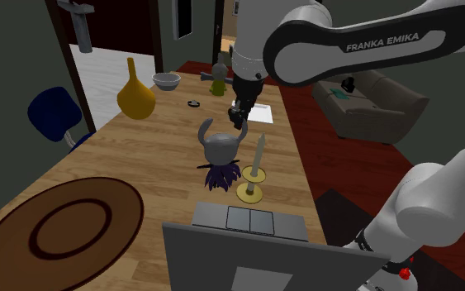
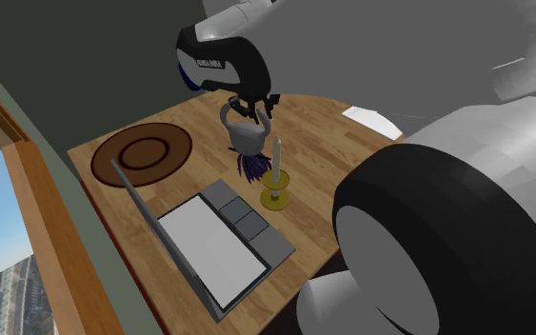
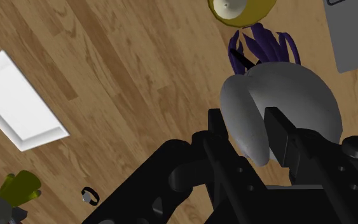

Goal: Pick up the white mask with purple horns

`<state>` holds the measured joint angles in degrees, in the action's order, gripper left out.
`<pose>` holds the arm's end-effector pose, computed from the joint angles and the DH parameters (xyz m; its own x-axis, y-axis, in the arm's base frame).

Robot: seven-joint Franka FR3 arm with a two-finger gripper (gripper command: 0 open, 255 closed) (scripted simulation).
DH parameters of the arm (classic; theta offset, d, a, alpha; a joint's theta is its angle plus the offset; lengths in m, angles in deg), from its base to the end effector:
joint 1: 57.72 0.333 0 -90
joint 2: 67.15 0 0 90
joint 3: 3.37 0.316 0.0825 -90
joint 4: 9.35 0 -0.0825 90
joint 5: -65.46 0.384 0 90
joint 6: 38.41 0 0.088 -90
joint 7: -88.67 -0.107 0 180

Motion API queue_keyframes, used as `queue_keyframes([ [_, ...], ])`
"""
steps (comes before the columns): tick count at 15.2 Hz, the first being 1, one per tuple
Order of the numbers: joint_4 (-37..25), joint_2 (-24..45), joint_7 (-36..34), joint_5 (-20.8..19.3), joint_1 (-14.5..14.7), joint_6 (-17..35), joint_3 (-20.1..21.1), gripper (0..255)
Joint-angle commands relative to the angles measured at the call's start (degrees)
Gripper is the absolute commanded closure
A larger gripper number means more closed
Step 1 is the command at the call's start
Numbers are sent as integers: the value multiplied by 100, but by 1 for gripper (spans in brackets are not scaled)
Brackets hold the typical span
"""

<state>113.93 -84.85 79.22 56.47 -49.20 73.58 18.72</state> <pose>0.4098 0.2474 0.5294 0.9042 0.4098 0.1206 0.3730 -0.8949 0.2451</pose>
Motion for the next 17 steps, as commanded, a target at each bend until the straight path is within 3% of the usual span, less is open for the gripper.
queue_keyframes([
  [1, 5, 2, 0, 2, 0, 0, 0, 255],
  [17, -1165, 26, 243, 38, -29, -1121, -40, 255],
])
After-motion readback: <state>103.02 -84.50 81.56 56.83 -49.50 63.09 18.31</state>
